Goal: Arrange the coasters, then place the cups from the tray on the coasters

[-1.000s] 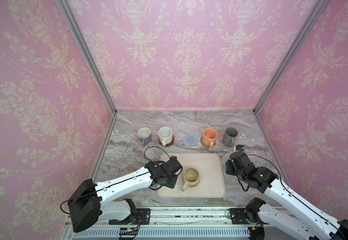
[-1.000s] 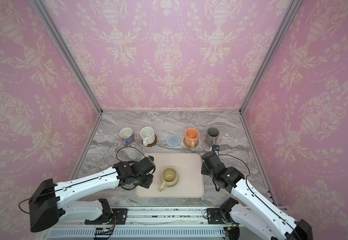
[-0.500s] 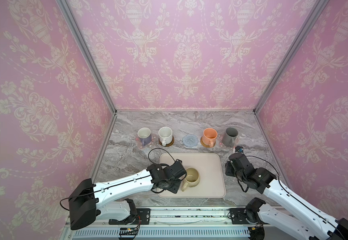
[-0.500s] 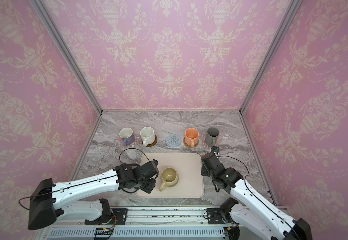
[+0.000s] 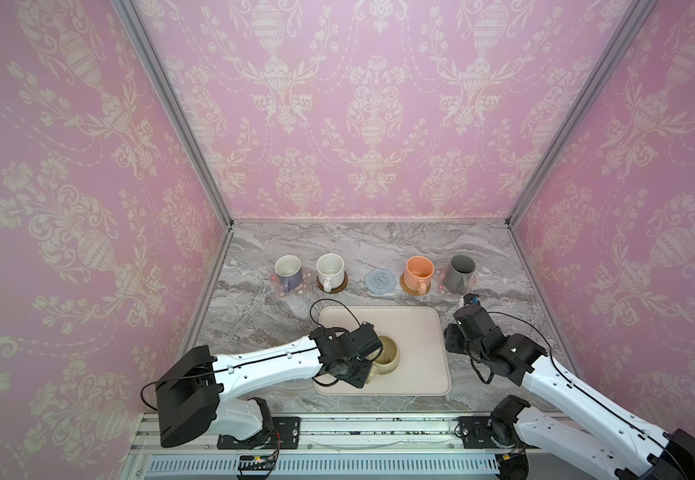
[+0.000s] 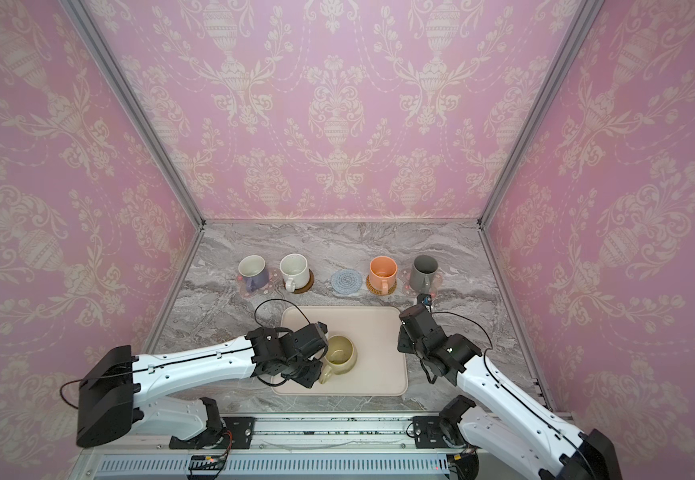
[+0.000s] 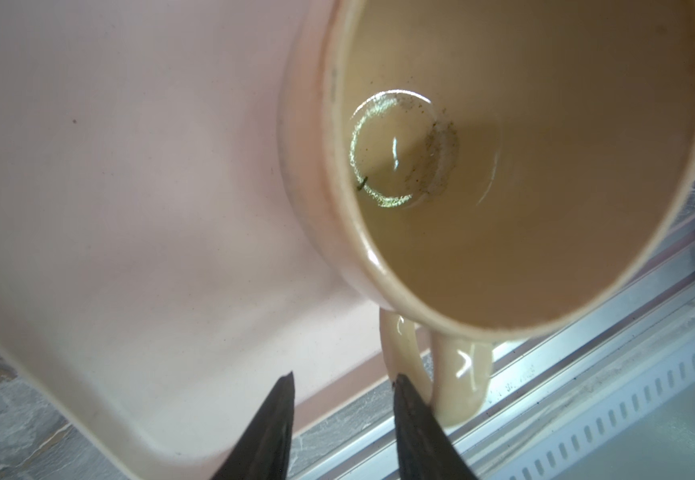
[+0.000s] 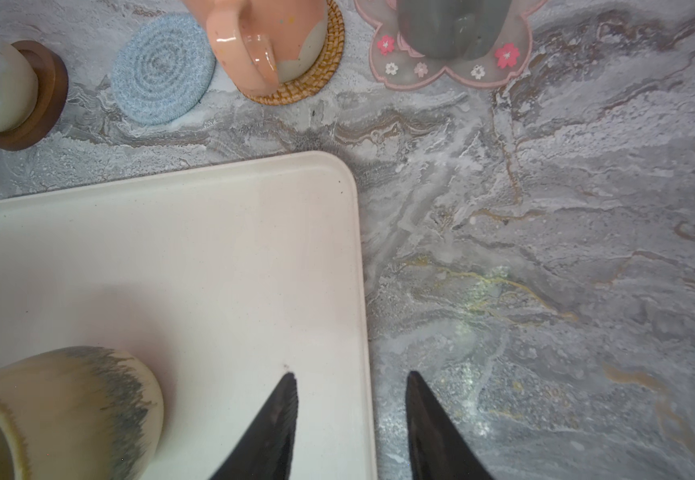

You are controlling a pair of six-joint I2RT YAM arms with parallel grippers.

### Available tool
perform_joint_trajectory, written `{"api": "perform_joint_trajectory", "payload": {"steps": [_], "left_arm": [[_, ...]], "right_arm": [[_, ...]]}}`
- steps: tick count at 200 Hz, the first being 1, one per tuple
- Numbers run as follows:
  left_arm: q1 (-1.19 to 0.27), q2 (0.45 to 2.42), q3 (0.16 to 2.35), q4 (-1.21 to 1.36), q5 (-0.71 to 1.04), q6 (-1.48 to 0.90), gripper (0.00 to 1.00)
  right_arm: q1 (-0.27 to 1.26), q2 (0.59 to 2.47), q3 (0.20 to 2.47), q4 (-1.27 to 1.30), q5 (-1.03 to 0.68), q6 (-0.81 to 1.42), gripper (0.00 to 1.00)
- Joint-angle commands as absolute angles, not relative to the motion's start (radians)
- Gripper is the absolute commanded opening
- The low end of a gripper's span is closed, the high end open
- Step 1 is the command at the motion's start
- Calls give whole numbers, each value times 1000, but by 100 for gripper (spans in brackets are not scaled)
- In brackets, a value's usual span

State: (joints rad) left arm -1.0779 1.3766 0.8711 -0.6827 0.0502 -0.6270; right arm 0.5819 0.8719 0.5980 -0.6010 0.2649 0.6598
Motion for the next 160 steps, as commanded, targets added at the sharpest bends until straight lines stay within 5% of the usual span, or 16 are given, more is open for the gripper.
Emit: {"api": "perform_joint_trajectory", "payload": {"steps": [1,160], "left_arm": [[-1086,1395,896,-622,83,-642,42],[-1093,1543,941,-304,97,-740,42]], "right_arm": [[592,876,577,-579,230,685,44],[604,867,554,-556,160,684,44]]}}
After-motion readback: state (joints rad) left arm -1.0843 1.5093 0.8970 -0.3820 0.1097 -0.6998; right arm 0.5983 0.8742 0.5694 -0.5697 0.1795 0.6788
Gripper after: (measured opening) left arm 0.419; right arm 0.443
